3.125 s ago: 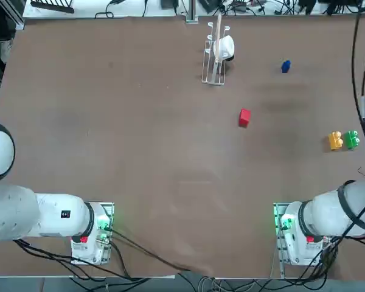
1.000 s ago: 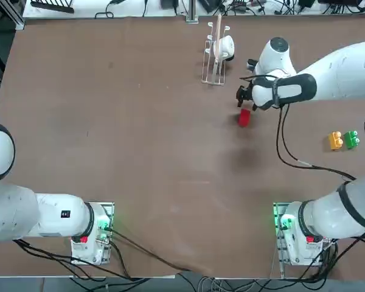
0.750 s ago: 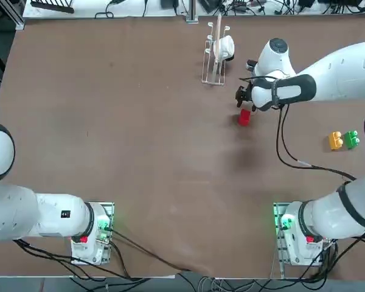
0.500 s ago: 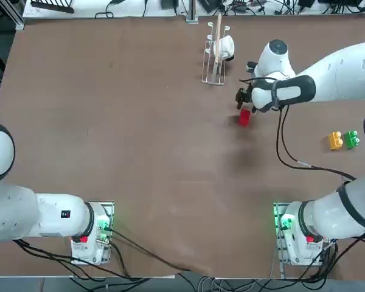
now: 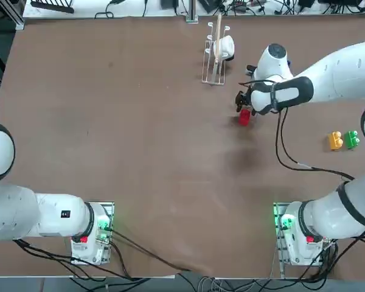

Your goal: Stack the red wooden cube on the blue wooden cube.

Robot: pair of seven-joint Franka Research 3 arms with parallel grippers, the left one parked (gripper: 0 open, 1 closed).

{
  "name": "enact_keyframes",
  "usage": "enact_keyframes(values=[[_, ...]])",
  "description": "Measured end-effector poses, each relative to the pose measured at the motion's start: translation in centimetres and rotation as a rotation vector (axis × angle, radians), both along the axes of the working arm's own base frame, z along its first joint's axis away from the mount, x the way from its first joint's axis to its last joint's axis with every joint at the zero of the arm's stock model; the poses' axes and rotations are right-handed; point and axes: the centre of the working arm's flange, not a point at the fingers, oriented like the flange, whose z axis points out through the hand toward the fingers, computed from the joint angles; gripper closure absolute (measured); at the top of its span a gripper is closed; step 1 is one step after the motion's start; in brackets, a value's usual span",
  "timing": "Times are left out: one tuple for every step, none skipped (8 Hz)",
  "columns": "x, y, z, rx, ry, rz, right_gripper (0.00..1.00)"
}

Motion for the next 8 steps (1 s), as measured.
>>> enact_keyframes(values=[[-0.1,0.0,-0.3,0.000,0.005,0.000,0.00],[-0.2,0.0,-0.8,0.000,0.012,0.000,0.00],[-0.3,0.2,-1.2,0.000,0.018,0.003,0.00],[-0.5,0.4,-1.6,0.000,0.024,0.008,0.00],[-0.7,0.5,-1.9,0.000,0.028,0.011,0.01],[-0.7,0.5,-1.9,0.000,0.029,0.011,0.04],[-0.7,0.5,-1.9,0.000,0.029,0.011,0.16],[-0.7,0.5,-1.9,0.000,0.029,0.011,0.21]])
